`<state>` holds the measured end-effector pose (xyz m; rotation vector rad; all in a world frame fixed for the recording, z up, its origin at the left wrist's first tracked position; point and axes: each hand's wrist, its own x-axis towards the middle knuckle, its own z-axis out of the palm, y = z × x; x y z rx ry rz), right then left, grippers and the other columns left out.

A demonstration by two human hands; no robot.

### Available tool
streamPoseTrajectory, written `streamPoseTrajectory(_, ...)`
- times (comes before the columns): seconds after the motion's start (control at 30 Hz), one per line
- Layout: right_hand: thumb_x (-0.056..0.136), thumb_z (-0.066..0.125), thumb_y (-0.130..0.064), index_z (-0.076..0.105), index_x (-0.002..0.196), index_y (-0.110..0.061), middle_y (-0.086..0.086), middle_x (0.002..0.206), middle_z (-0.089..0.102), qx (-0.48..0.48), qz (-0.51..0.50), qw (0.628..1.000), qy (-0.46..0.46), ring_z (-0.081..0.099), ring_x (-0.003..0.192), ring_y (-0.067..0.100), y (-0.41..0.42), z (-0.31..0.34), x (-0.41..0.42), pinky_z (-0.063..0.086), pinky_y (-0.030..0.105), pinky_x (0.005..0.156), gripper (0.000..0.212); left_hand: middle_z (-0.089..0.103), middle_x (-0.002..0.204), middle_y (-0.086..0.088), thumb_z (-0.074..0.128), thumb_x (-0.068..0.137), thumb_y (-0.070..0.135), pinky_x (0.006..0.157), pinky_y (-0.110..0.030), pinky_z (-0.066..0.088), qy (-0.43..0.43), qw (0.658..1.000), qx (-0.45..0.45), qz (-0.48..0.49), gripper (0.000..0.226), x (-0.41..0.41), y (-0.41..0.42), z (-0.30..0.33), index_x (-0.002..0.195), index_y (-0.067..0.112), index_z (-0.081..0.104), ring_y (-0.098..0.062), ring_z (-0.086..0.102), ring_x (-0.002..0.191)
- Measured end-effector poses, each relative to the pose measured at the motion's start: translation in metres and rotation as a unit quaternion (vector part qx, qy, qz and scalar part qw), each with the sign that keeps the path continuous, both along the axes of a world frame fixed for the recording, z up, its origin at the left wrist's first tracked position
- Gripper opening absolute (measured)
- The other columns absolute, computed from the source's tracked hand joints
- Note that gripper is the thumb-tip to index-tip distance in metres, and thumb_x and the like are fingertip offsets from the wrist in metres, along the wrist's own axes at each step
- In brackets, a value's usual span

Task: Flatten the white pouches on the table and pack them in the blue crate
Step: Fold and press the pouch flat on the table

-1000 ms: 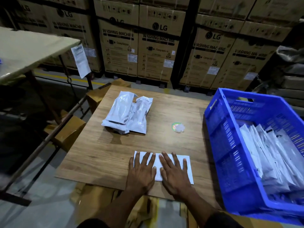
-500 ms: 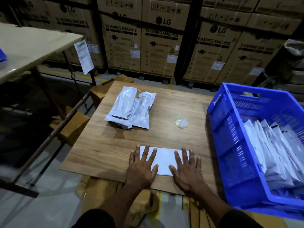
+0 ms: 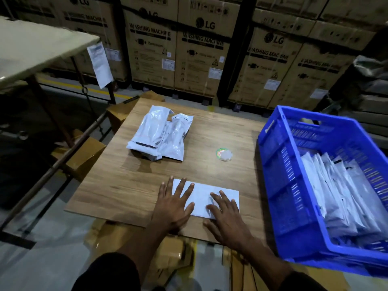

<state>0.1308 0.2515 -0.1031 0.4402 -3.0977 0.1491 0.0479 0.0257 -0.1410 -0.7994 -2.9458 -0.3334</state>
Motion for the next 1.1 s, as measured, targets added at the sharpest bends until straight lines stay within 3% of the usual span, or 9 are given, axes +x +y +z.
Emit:
streamPoseTrajectory(0.17,0.095,0.055,-0.033,0.062,0.098,-0.021,0.007,0.142,0.052,0.027,0.000,0.998,0.062,0.040,0.140,0.035,-0.009,-0.004,-0.010,0.048,0.055,0.098,0.014,0.026,0.166,-0.007,0.028,0.097,0.069,0.117,-0.063,0.011,0.000,1.000,-0.008,-0.017,0.077,-0.004,-0.002,0.000,0.158,0.022,0.035,-0.043,0.024,0.150)
streamPoseTrajectory(0.27,0.096,0.052,-0.022,0.064,0.102,-0.014,0.009,0.136,0.055,0.017,0.000,0.998,0.068,0.042,0.137,0.034,-0.015,-0.006,-0.020,0.047,0.050,0.099,0.015,0.034,0.162,-0.012,0.038,0.094,0.071,0.114,-0.069,0.023,0.057,0.997,-0.006,-0.051,0.083,0.002,-0.008,0.004,0.151,0.011,0.046,-0.040,0.031,0.149)
streamPoseTrajectory(0.43,0.101,0.044,-0.030,0.058,0.106,-0.017,0.005,0.140,0.048,-0.039,0.017,0.995,0.092,0.043,0.136,0.032,-0.026,0.020,-0.016,0.040,0.047,0.105,0.020,0.063,0.138,-0.003,0.051,0.085,0.025,0.112,-0.070,0.018,0.111,0.993,-0.027,-0.023,0.041,0.000,-0.014,0.006,0.122,0.022,0.068,-0.031,0.041,0.138)
streamPoseTrajectory(0.57,0.102,0.039,-0.033,0.062,0.115,-0.030,-0.010,0.145,0.052,0.041,0.190,0.964,0.180,0.032,0.145,0.038,-0.027,0.035,-0.005,0.026,0.067,0.110,0.027,0.069,0.126,-0.002,0.040,0.081,0.016,0.105,-0.068,0.024,0.148,0.989,0.009,-0.005,0.044,-0.009,-0.015,0.023,0.110,0.022,0.073,-0.034,0.055,0.128)
streamPoseTrajectory(0.67,0.104,0.043,-0.029,0.064,0.102,-0.031,-0.014,0.141,0.055,0.087,0.228,0.957,0.158,0.035,0.143,0.039,-0.013,0.024,-0.012,0.032,0.069,0.106,0.022,0.068,0.127,-0.003,0.044,0.078,0.009,0.106,-0.069,0.026,0.176,0.984,0.029,-0.006,0.043,-0.009,-0.014,0.037,0.109,0.020,0.071,-0.034,0.050,0.132)
streamPoseTrajectory(0.77,0.100,0.055,-0.027,0.063,0.090,-0.027,-0.009,0.119,0.065,-0.026,0.175,0.976,0.131,0.059,0.114,0.032,-0.008,0.035,-0.031,0.056,0.045,0.076,0.012,0.054,0.147,-0.008,0.067,0.075,0.008,0.112,-0.070,0.024,0.160,0.987,0.016,0.015,0.051,-0.006,-0.010,0.050,0.125,0.020,0.065,-0.035,0.036,0.144)
streamPoseTrajectory(0.83,0.092,0.061,-0.028,0.064,0.089,-0.027,-0.013,0.105,0.066,-0.130,0.137,0.976,0.104,0.064,0.093,0.019,-0.010,0.056,-0.038,0.054,0.029,0.064,0.004,0.031,0.163,-0.013,0.060,0.089,0.024,0.116,-0.068,0.019,0.154,0.986,0.040,0.049,0.059,-0.003,-0.008,0.059,0.146,0.016,0.051,-0.035,0.026,0.151)
streamPoseTrajectory(1.0,0.068,0.054,0.014,0.080,0.091,-0.018,-0.019,0.089,0.075,-0.338,-0.012,0.941,-0.005,0.067,0.082,-0.007,-0.001,0.092,-0.050,0.050,0.013,0.075,0.047,0.017,0.168,-0.014,0.045,0.099,0.034,0.119,-0.062,0.023,0.131,0.987,0.090,0.017,0.065,0.000,-0.010,0.063,0.158,0.011,0.031,-0.034,0.018,0.154)
streamPoseTrajectory(1.1,0.067,0.051,0.014,0.080,0.091,-0.016,-0.014,0.093,0.077,-0.338,-0.070,0.926,-0.152,0.070,0.093,0.001,0.021,0.099,-0.063,0.053,0.022,0.087,0.048,0.013,0.169,-0.006,0.040,0.099,0.047,0.114,-0.056,0.035,0.024,0.999,0.011,-0.030,0.066,-0.001,-0.012,0.041,0.158,0.019,0.029,-0.033,0.022,0.153)
